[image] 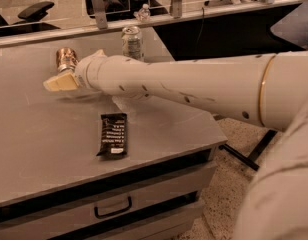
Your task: Pick orange can
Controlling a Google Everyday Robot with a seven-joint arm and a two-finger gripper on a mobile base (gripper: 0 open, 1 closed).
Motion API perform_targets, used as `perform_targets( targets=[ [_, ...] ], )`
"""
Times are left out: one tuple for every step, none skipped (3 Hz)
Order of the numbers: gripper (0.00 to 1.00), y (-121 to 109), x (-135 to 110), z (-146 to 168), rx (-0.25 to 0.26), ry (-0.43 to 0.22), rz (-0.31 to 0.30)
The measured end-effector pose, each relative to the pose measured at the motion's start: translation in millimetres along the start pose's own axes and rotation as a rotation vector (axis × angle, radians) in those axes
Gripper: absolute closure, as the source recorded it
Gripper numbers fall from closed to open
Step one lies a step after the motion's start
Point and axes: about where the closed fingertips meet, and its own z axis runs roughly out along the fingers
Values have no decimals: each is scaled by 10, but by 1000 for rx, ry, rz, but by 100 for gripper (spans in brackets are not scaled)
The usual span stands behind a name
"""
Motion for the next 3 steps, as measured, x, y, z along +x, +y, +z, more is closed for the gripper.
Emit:
perform_targets(
  targets=[
    [0,6,8,154,24,0,10],
    [0,51,-17,295,40,-2,20],
    [14,94,-51,373,48,-5,22]
  ],
)
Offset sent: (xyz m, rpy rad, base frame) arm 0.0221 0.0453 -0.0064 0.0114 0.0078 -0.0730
